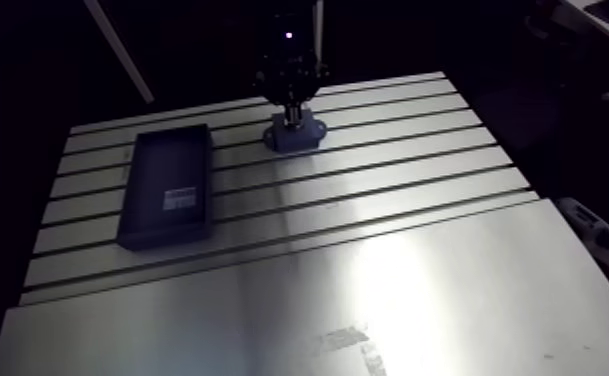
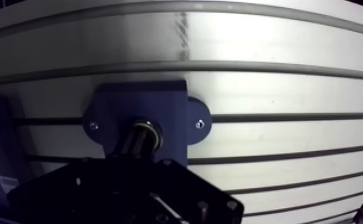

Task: Pick up the bearing and press it into the housing until flush.

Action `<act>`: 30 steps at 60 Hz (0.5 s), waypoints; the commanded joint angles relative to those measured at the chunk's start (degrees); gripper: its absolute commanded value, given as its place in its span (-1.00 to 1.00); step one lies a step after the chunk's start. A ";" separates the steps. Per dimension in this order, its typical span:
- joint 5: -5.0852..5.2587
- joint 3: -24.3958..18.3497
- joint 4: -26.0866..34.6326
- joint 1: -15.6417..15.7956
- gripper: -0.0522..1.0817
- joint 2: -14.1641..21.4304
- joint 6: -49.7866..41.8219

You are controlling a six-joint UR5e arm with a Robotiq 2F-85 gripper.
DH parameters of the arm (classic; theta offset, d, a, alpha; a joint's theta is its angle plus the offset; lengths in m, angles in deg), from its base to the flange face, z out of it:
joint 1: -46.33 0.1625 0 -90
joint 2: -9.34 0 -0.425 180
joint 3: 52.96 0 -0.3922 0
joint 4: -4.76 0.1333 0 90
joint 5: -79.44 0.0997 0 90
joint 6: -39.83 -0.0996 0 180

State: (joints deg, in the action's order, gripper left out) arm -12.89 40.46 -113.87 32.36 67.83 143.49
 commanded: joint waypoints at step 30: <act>-0.26 0.31 -0.17 0.00 0.76 -0.01 0.08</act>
State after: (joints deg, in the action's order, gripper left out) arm -13.13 40.76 -113.96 32.36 67.83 143.49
